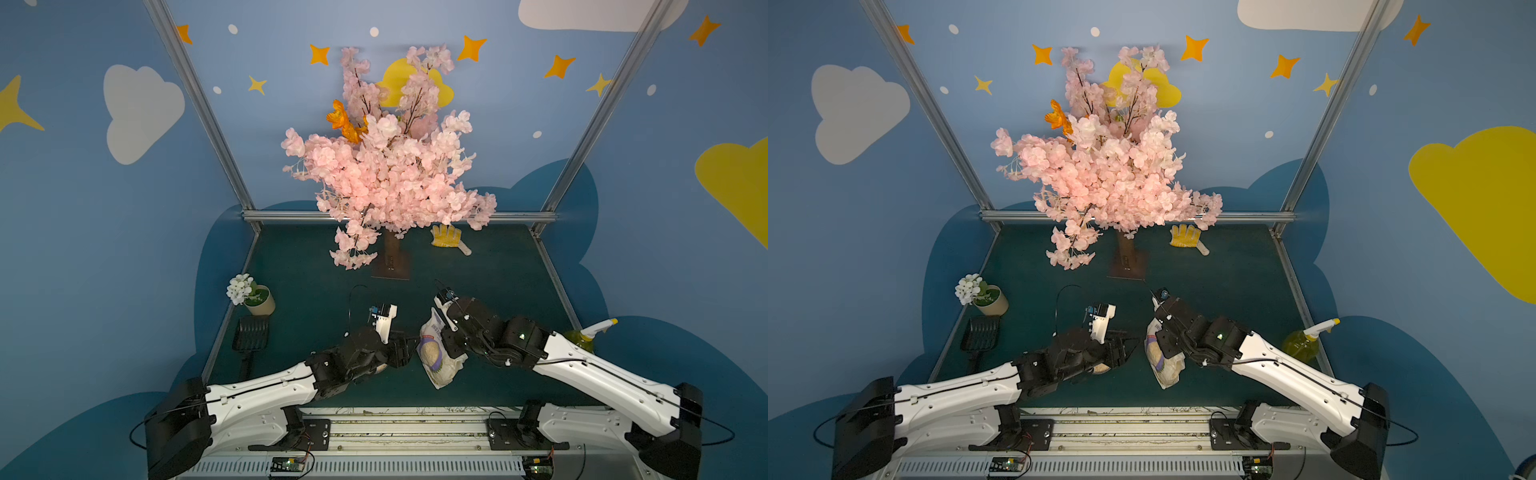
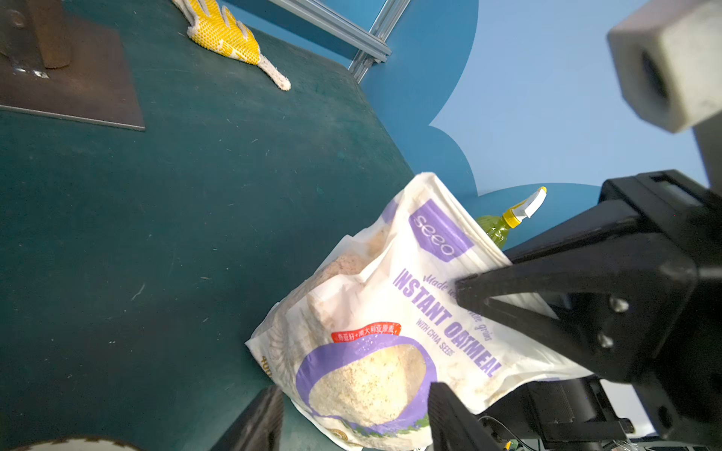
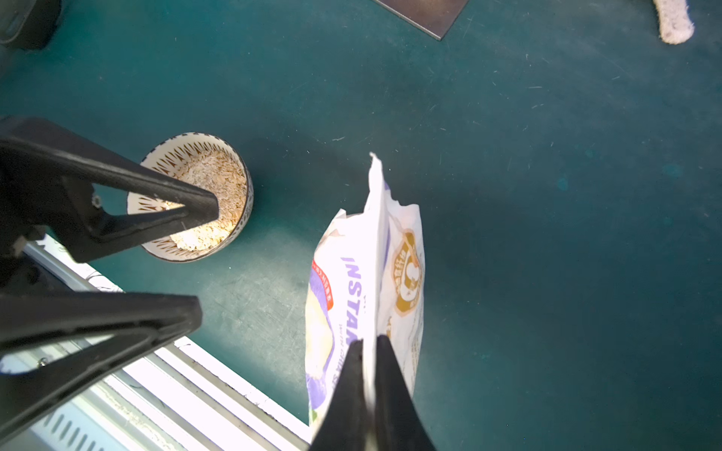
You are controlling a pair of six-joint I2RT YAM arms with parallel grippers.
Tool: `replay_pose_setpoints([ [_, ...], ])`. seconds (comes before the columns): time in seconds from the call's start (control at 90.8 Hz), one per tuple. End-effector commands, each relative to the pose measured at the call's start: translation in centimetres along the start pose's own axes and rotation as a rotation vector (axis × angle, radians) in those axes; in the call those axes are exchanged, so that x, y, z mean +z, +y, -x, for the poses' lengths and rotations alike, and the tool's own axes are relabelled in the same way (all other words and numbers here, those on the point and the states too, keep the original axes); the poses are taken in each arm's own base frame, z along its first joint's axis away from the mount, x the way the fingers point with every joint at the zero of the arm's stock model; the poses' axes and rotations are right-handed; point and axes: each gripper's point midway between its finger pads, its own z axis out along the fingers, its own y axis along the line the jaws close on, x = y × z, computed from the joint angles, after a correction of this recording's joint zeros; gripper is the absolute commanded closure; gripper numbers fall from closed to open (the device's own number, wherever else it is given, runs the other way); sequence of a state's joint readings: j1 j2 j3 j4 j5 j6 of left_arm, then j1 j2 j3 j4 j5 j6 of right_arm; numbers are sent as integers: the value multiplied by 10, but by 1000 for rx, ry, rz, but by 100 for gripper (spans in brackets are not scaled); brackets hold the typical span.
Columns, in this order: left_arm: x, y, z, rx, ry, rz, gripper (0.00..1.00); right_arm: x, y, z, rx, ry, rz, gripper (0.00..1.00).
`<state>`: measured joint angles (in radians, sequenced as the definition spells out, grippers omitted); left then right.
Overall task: Pour the oats into the breakfast bowl
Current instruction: Close the oats bag at the center of the board.
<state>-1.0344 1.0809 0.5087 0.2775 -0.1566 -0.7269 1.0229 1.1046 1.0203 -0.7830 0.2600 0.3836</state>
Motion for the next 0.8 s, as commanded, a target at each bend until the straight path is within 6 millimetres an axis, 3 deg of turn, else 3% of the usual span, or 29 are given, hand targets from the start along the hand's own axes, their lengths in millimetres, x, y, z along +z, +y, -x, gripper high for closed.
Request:
replay_pose_setpoints([
  [0.0,0,-11,9,1,-20,-27,37,-5,-5,-15,2,29,-1,86],
  [0.132,1,-11,8,0,-16,-29,37,-6,-5,-20,12,34,12,85],
  [0.242,1,-11,8,-1,-14,-30,37,-8,-6,-21,21,25,11,100],
  [0.54,0,-11,7,0,-16,-30,37,-10,-6,-22,29,30,12,100],
  [0.65,0,-11,7,0,-16,-30,37,-12,-8,-26,34,32,11,88],
  [0.793,0,-12,7,2,-16,-30,37,-13,-10,-32,41,42,11,87],
])
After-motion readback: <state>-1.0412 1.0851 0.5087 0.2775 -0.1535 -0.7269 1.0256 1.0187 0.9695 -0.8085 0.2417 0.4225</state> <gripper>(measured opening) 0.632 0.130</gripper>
